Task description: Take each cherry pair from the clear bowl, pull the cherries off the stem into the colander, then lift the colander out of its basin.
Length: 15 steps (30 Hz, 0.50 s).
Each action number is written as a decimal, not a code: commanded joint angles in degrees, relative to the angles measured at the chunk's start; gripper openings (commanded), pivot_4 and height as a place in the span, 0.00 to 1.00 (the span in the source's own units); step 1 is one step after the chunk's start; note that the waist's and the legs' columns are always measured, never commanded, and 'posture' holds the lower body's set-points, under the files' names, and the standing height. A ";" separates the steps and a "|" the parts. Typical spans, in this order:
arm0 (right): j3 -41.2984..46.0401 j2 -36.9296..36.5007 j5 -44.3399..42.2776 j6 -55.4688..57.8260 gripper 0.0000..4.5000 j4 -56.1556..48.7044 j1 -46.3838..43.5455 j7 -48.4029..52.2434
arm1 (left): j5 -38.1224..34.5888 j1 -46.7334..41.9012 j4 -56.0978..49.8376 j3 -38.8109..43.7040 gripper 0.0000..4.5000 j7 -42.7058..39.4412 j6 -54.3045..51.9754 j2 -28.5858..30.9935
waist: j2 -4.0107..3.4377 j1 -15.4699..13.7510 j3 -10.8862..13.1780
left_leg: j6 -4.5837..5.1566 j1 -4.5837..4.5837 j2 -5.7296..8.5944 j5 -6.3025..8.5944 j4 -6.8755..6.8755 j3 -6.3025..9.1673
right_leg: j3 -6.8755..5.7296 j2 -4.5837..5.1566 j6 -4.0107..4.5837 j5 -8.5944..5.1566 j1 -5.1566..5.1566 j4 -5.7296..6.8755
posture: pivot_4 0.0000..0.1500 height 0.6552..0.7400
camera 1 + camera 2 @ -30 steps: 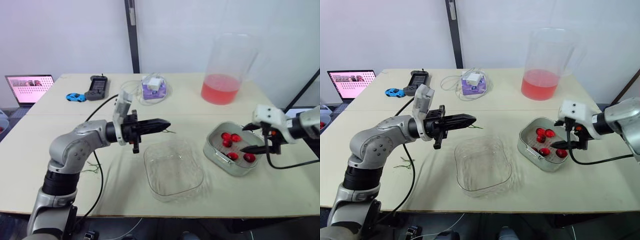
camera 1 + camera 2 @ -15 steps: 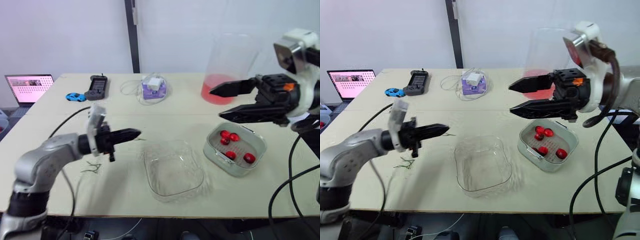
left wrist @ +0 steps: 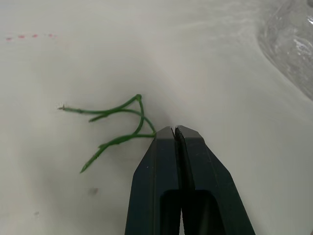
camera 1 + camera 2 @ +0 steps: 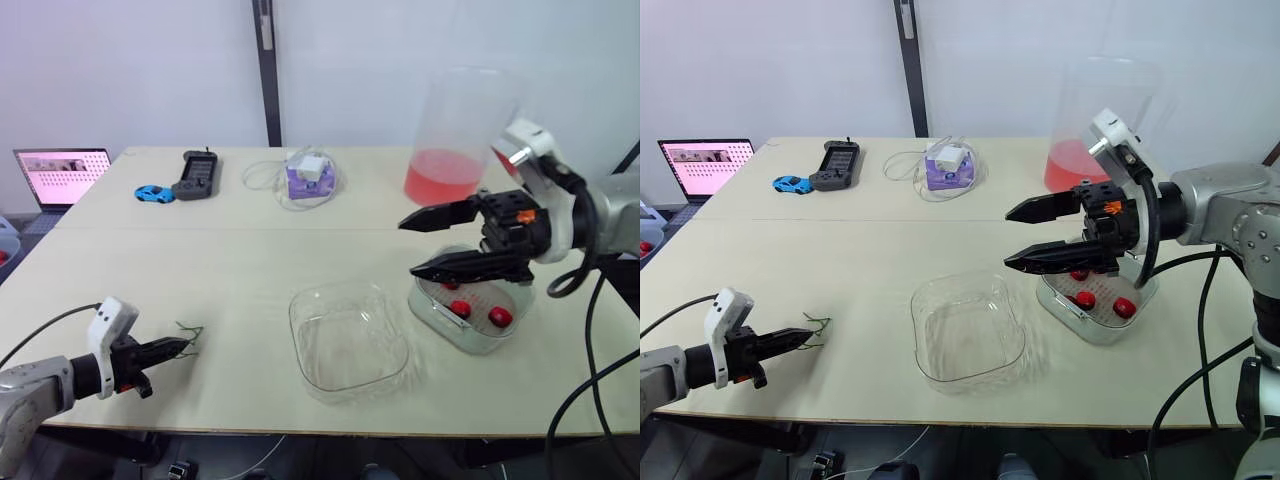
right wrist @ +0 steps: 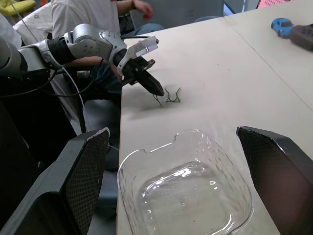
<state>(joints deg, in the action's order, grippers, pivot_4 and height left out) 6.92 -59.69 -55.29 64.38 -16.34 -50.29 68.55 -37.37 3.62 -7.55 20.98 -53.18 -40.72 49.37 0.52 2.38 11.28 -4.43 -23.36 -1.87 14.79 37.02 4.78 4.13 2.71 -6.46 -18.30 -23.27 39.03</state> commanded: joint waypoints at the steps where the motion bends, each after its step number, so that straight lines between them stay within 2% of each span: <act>1: 1.17 -1.39 0.08 -1.11 1.00 -2.21 0.87 -0.44 | 1.81 -0.44 2.05 0.65 0.14 -1.67 1.42 2.13 | -0.01 0.03 0.01 | 0.00 0.00 0.00 0.00 -0.01 0.00 | 0.00 0.00 0.00 0.00 0.00 0.00 | 1.00 0.92; 3: 1.43 -1.53 -0.05 -1.19 1.00 -2.55 1.35 -0.74 | 1.90 -1.13 3.13 1.00 0.30 -2.07 1.49 2.42 | -0.02 0.04 0.01 | 0.00 0.00 0.00 0.00 -0.01 -0.01 | 0.00 0.00 0.00 0.00 -0.02 0.00 | 1.00 0.92; 9: 1.55 -1.96 -0.55 -0.40 1.00 -2.35 1.41 -1.66 | 1.76 -3.10 5.37 3.01 0.99 -3.03 1.47 3.80 | -0.02 0.12 0.01 | 0.00 0.00 -0.01 0.00 -0.02 -0.02 | 0.01 0.01 0.00 0.00 -0.02 0.00 | 1.00 0.92; 15: 2.50 -3.15 -1.15 1.01 1.00 -2.82 2.21 -3.22 | -0.73 -7.56 3.98 4.63 0.99 -6.00 1.10 6.05 | -0.01 0.02 0.01 | 0.00 -0.01 -0.01 0.00 -0.01 -0.02 | 0.00 0.00 0.00 0.00 -0.03 0.00 | 1.00 0.92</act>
<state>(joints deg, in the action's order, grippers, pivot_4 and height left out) 7.30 -61.81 -55.49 65.33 -17.96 -47.90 65.74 -36.41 -2.81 -1.59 23.65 -57.67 -39.75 53.99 0.50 2.40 11.29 -4.43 -23.37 -1.88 14.79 37.01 4.77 4.13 2.71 -6.46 -18.30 -23.30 39.03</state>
